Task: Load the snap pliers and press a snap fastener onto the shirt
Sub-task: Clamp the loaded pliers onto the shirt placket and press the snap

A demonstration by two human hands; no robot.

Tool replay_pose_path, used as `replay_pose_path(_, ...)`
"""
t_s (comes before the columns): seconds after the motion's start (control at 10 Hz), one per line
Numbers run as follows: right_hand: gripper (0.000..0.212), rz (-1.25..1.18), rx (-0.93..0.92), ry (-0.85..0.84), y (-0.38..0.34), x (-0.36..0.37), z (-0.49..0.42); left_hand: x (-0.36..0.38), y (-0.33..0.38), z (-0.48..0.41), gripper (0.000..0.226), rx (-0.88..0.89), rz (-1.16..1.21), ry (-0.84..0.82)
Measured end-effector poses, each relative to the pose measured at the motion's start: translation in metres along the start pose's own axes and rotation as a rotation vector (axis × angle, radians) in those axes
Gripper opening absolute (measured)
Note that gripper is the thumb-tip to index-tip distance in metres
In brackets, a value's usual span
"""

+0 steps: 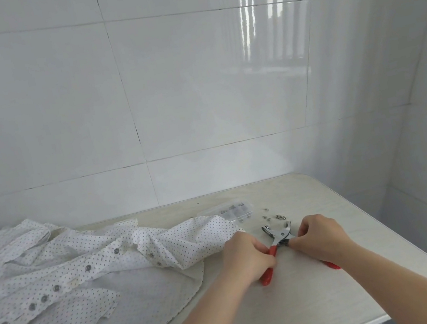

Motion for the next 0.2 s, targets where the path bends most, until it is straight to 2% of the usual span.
replay_pose_path(0.1,0.031,0.011,0.022,-0.007,-0.0028,-0.0004,0.0016,-0.0046,-0.0016,0.0024,0.013,0.003,-0.010,0.001)
replay_pose_path(0.2,0.028,0.009,0.011,0.047,-0.0072,-0.0050,0.0049,-0.0103,-0.0027,0.0058,0.018,-0.004,0.057,0.016)
Point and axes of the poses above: each hand's wrist, its own z-axis away from the middle knuckle, its own x-axis out of the palm, y = z × x, the point moved 3 cm from there along -z, towards the middle knuckle, and after that the axes turned 15 degrees about -y, right-handed, at the moved point
